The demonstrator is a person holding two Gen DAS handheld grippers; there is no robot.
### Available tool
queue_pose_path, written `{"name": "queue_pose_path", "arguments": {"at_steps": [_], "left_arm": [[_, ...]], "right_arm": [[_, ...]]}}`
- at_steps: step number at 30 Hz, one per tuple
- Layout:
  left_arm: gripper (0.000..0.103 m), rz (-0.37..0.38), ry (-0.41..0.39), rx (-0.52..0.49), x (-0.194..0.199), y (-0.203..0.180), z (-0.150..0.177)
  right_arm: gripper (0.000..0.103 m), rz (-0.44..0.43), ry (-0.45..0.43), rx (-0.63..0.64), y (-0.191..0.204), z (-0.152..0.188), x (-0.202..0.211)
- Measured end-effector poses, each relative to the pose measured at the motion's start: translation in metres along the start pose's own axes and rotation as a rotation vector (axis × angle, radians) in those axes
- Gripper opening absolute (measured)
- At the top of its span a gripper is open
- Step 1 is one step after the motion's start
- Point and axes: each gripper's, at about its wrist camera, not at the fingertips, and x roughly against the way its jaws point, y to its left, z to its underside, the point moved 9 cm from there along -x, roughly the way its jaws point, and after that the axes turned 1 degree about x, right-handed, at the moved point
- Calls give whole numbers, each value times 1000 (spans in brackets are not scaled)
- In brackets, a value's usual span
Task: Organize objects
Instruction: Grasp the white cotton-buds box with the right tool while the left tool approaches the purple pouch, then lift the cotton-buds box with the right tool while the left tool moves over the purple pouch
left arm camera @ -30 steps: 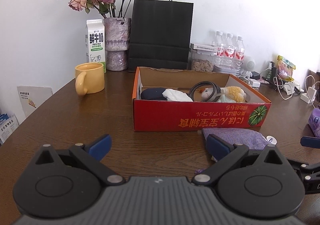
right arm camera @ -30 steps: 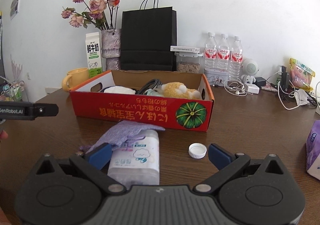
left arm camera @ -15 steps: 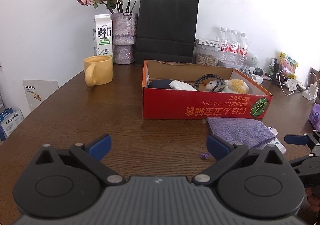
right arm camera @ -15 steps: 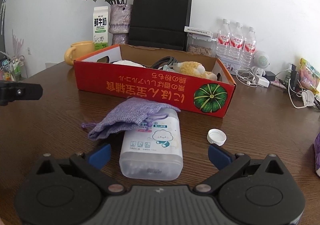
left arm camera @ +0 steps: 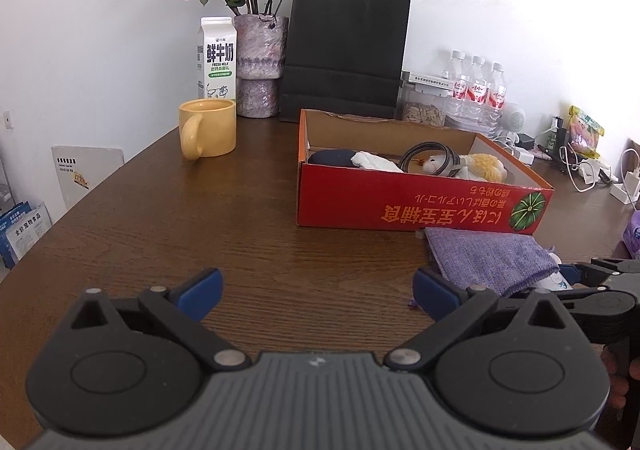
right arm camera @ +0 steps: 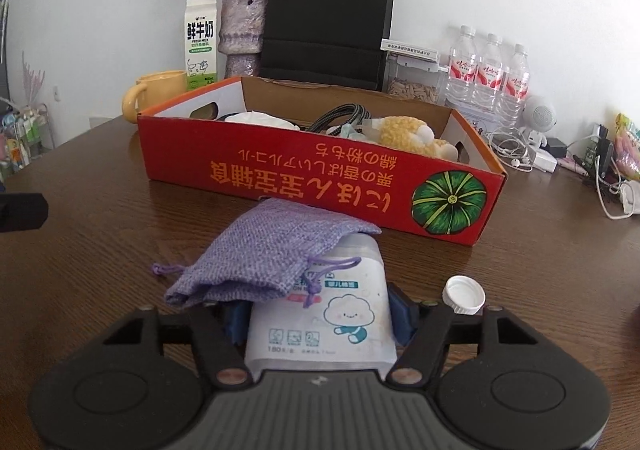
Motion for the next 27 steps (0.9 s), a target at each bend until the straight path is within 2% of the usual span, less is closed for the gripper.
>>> {"name": "queue_pose_path", "arguments": {"at_steps": [2, 7, 19, 27], "left_arm": [[103, 0, -4, 0, 3, 0, -1], [103, 1, -16, 1, 12, 0, -6], [103, -21, -10, 20, 19, 15, -5], [103, -6, -1, 23, 20, 14, -5]], "right_arm": [[65, -54, -36, -51, -1, -4, 10], [65, -79, -108, -66, 2, -17, 34], [65, -148, -99, -43, 36, -18, 34], [65, -128, -121, -41, 33, -17, 57]]}}
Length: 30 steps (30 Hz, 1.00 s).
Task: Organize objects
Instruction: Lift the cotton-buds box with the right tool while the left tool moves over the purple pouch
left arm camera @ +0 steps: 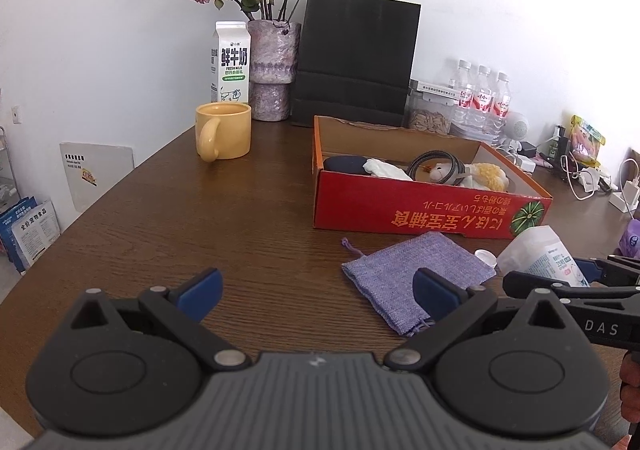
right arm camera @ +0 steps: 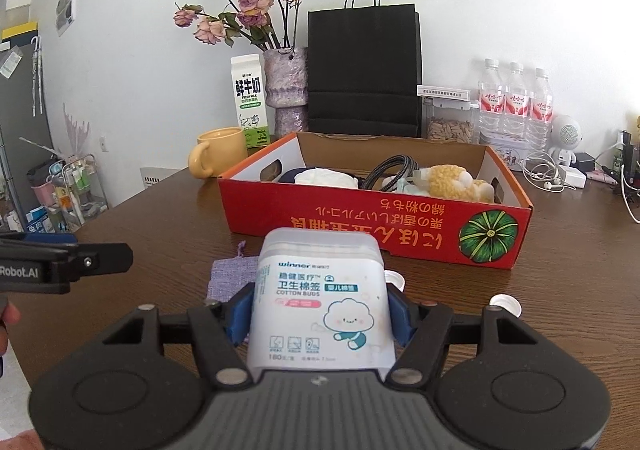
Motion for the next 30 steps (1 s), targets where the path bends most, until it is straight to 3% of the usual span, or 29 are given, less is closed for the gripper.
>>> {"name": "queue_pose_path", "arguments": {"at_steps": [12, 30], "left_arm": [[103, 18, 49, -39, -23, -19, 1], [103, 79, 151, -141, -91, -62, 3]], "right_arm": [[65, 47, -3, -38, -34, 0, -1], [65, 134, 8, -101, -99, 1, -31]]}}
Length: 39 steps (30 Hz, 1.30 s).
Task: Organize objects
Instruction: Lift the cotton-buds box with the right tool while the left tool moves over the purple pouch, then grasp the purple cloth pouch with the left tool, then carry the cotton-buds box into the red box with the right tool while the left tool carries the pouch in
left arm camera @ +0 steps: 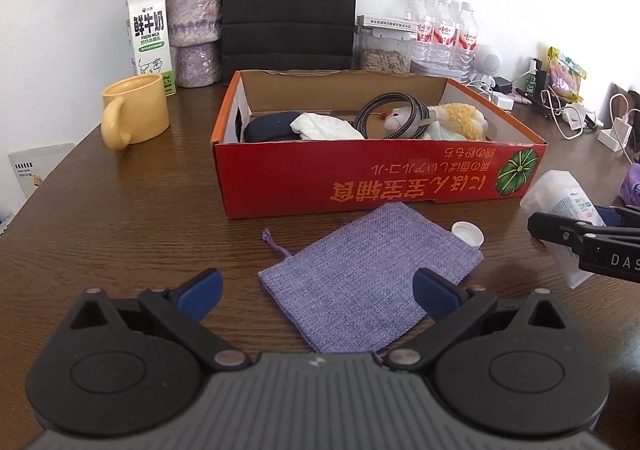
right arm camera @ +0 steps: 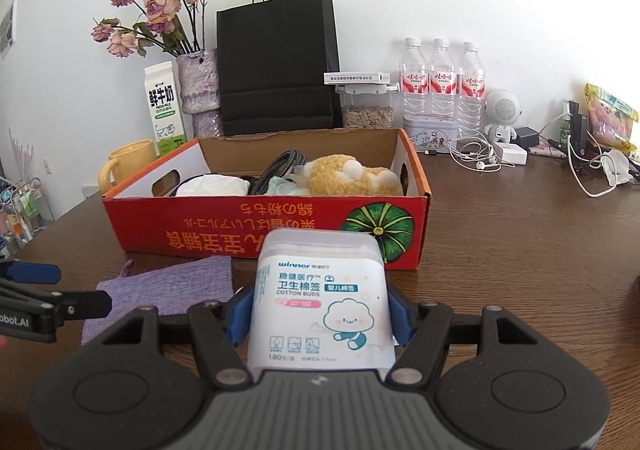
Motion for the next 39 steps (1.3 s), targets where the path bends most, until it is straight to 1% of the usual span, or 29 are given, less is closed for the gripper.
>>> {"name": "queue_pose_path", "arguments": {"at_steps": [5, 10, 15, 17, 18, 19, 20, 22, 24, 26, 27, 31, 35, 39], "left_arm": [[103, 10, 26, -24, -18, -5, -2], [103, 9, 61, -46, -40, -5, 2], [103, 20, 42, -59, -43, -4, 6], [100, 20, 29, -66, -41, -5, 7], [92, 34, 22, -75, -39, -8, 7], [87, 40, 15, -82, -36, -10, 7], [73, 47, 1, -85, -32, -12, 7], [31, 67, -15, -93, -26, -17, 9], [10, 77, -17, -88, -21, -21, 10], [9, 86, -25, -73, -16, -22, 9], [8, 92, -41, -65, -11, -21, 6], [8, 108, -146, -46, 17, -17, -21], [8, 106, -248, -38, 37, -14, -55], [8, 105, -315, -39, 43, -16, -84]], "right_arm": [[65, 5, 3, 1, -8, -2, -7], [65, -7, 18, 14, -5, 2, -17], [65, -14, 23, 34, 0, 7, -19], [65, -11, 19, 42, 1, 8, -19], [65, -9, 18, 46, 2, 8, -18], [65, -7, 17, 49, 3, 9, -18], [65, -7, 16, 51, 3, 9, -18], [65, -5, 12, 53, 4, 8, -16], [65, -5, 8, 52, 4, 8, -15], [65, -8, 4, 52, 5, 8, -14], [65, -12, 0, 53, 6, 7, -12], [65, -26, -37, 51, 7, -4, -2], [65, -19, -88, 59, 4, -26, 6], [65, -10, -137, 65, -1, -53, 9]]}}
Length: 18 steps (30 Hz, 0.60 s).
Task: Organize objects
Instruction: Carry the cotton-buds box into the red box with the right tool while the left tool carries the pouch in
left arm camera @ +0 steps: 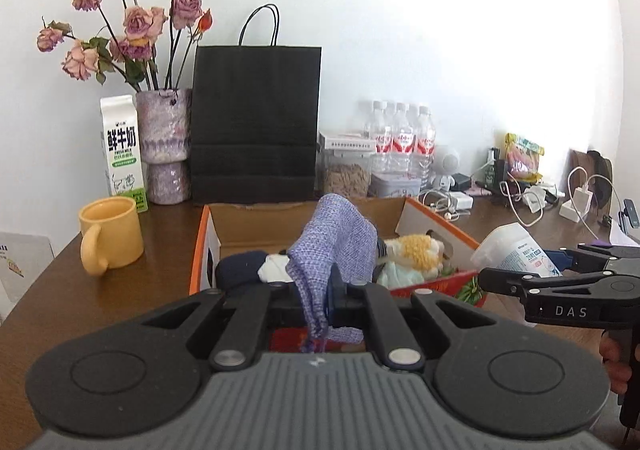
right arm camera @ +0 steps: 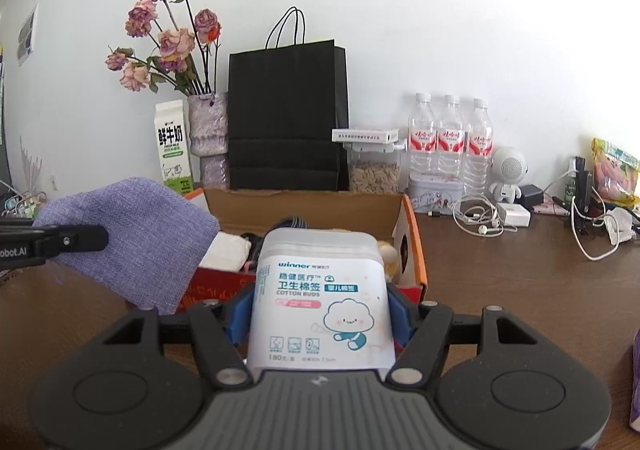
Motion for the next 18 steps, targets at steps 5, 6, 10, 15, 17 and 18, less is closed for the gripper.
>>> {"name": "queue_pose_path", "arguments": {"at_steps": [5, 6, 10, 15, 17, 18], "left_arm": [[8, 5, -42, 11, -14, -4, -21], [8, 10, -44, 18, -18, -4, -23], [9, 23, -36, 39, -36, -5, -30], [9, 28, -17, 75, -62, -1, -34], [9, 25, -7, 91, -73, 2, -34], [9, 20, -2, 99, -79, 4, -33]], "right_arm": [[65, 7, -42, -6, -7, -34, -13], [65, 8, -49, -8, -8, -41, -17], [65, 3, -67, -17, -5, -58, -35], [65, -1, -54, -20, 2, -67, -66], [65, 10, -48, -19, 3, -69, -80], [65, 17, -48, -18, 3, -70, -87]]}}
